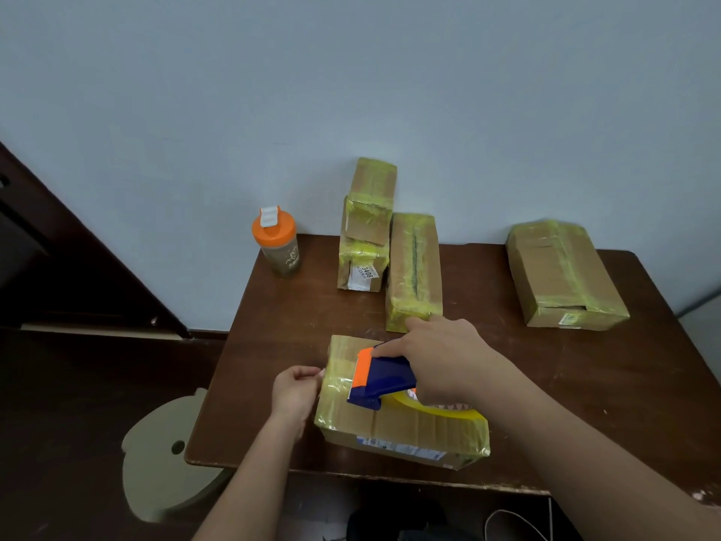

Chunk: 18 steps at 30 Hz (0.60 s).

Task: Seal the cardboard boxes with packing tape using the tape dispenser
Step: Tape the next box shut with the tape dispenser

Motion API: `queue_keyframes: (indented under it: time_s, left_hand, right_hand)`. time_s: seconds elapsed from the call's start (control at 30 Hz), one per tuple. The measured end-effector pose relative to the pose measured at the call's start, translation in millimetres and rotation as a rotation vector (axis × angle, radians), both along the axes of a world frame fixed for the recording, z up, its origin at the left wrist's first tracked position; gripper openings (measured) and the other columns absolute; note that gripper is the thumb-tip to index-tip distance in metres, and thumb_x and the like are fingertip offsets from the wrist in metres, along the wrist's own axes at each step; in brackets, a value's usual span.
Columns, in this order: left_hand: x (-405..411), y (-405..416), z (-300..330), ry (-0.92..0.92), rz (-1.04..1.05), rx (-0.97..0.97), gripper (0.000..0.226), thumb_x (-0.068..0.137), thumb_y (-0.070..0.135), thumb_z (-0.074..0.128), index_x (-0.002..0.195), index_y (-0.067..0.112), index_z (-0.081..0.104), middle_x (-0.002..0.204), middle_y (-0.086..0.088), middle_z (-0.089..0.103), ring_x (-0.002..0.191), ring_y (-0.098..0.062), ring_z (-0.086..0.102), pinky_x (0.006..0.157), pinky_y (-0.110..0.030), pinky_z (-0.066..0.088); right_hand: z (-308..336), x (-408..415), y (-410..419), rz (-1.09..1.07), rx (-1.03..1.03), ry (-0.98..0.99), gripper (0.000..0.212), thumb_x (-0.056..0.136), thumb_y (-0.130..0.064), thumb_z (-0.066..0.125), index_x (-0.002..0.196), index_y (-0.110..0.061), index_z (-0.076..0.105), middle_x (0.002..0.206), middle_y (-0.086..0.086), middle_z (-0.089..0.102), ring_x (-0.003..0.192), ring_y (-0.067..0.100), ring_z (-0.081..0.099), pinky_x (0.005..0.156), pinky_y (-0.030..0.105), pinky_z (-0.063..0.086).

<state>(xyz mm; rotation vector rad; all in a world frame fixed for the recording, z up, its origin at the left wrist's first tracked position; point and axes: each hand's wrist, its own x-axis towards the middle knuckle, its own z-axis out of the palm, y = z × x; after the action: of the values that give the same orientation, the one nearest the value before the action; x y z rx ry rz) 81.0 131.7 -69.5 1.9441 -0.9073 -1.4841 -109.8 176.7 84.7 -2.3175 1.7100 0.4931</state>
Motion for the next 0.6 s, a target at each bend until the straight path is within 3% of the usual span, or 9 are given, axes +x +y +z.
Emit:
queue_keyframes:
  time_s: [0.1, 0.17, 0.27, 0.33, 0.43, 0.5, 0.6]
  left_hand:
    - [-3, -2, -2, -0.024, -0.053, -0.027, 0.021, 0.089, 0.008, 0.065, 0.110, 0.009, 0.062, 0.095, -0.006, 0.068, 0.084, -0.020, 0.066, 0.071, -0.033, 0.054]
    - [-1, -1, -3, -0.008, -0.066, 0.000, 0.035, 0.089, 0.013, 0.067, 0.122, 0.010, 0.057, 0.104, -0.006, 0.067, 0.092, -0.021, 0.066, 0.079, -0.036, 0.055]
    - [7, 3, -7, -0.107, -0.153, 0.032, 0.054, 0.088, 0.019, 0.069, 0.137, 0.010, 0.047, 0.133, -0.011, 0.055, 0.119, -0.027, 0.055, 0.099, -0.040, 0.047]
    - [13, 8, -3, -0.121, -0.155, -0.005, 0.051, 0.089, 0.013, 0.067, 0.137, 0.011, 0.048, 0.141, -0.010, 0.049, 0.128, -0.026, 0.047, 0.102, -0.037, 0.041]
    - [21, 13, 15, 0.097, -0.217, -0.188, 0.037, 0.092, 0.019, 0.063, 0.129, 0.024, 0.057, 0.144, 0.005, 0.046, 0.131, -0.013, 0.042, 0.107, -0.034, 0.035]
    - [25, 17, 26, 0.348, -0.389, -0.188, 0.061, 0.079, 0.034, 0.077, 0.135, 0.035, 0.051, 0.145, 0.013, 0.045, 0.131, -0.006, 0.043, 0.111, -0.036, 0.036]
    - [27, 23, 28, 0.406, -0.657, -0.119, 0.102, 0.065, 0.024, 0.088, 0.144, 0.045, 0.028, 0.140, 0.017, 0.046, 0.125, -0.002, 0.050, 0.104, -0.034, 0.045]
  right_hand:
    - [0, 2, -2, 0.012, 0.005, 0.010, 0.061, 0.088, -0.025, 0.061, 0.141, -0.043, 0.035, 0.119, 0.004, 0.049, 0.103, 0.026, 0.051, 0.070, 0.033, 0.039]
    - [-1, 4, -3, 0.017, 0.012, 0.012, 0.061, 0.088, -0.026, 0.062, 0.141, -0.043, 0.036, 0.119, 0.003, 0.049, 0.100, 0.024, 0.049, 0.070, 0.032, 0.038]
    - [-2, 5, -5, 0.021, 0.025, 0.016, 0.062, 0.088, -0.027, 0.062, 0.141, -0.043, 0.035, 0.119, 0.003, 0.048, 0.099, 0.023, 0.048, 0.069, 0.033, 0.037]
    - [-2, 5, -6, 0.026, 0.039, 0.018, 0.062, 0.088, -0.027, 0.062, 0.141, -0.043, 0.036, 0.119, 0.003, 0.048, 0.098, 0.023, 0.047, 0.069, 0.033, 0.037]
    - [-2, 4, -7, 0.026, 0.058, 0.025, 0.060, 0.088, -0.026, 0.062, 0.140, -0.043, 0.038, 0.118, 0.003, 0.048, 0.096, 0.023, 0.047, 0.069, 0.033, 0.037]
    - [-1, 3, -9, 0.026, 0.061, 0.023, 0.059, 0.087, -0.025, 0.062, 0.139, -0.042, 0.039, 0.117, 0.002, 0.048, 0.092, 0.022, 0.044, 0.069, 0.033, 0.037]
    - [0, 3, -12, 0.024, 0.061, 0.026, 0.059, 0.087, -0.026, 0.062, 0.138, -0.042, 0.040, 0.117, 0.002, 0.048, 0.094, 0.022, 0.045, 0.069, 0.033, 0.036]
